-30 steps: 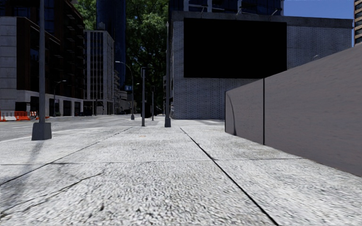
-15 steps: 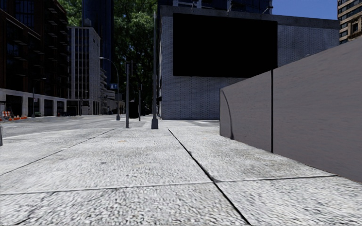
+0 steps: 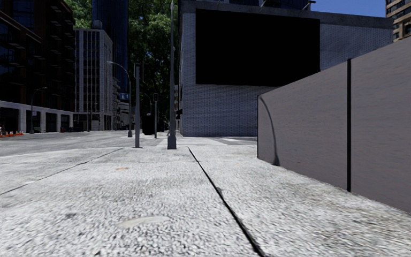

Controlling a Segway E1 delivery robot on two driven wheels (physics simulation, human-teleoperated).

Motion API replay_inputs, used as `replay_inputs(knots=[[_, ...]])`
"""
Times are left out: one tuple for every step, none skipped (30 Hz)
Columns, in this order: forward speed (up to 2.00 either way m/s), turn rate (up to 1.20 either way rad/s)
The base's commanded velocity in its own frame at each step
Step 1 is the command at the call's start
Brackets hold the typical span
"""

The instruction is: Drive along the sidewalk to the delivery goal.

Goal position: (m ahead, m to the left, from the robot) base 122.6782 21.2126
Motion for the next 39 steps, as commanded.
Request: replay_inputs(knots=[[2.0,0.0],[2.0,0.0],[2.0,0.0],[2.0,0.0],[2.0,0.0],[2.0,0.0],[2.0,0.0],[2.0,0.0],[2.0,0.0],[2.0,0.0],[2.0,0.0],[2.0,0.0],[2.0,0.0],[2.0,0.0],[2.0,0.0],[2.0,0.0],[2.0,0.0],[2.0,0.0],[2.0,0.0],[2.0,0.0],[2.0,0.0],[2.0,0.0],[2.0,0.0],[2.0,0.0],[2.0,0.0],[2.0,0.0],[2.0,0.0],[2.0,0.0],[2.0,0.0],[2.0,0.0],[2.0,0.0],[2.0,0.0],[2.0,0.0],[2.0,0.0],[2.0,0.0],[2.0,0.0],[2.0,0.0],[2.0,0.0],[2.0,0.0]])
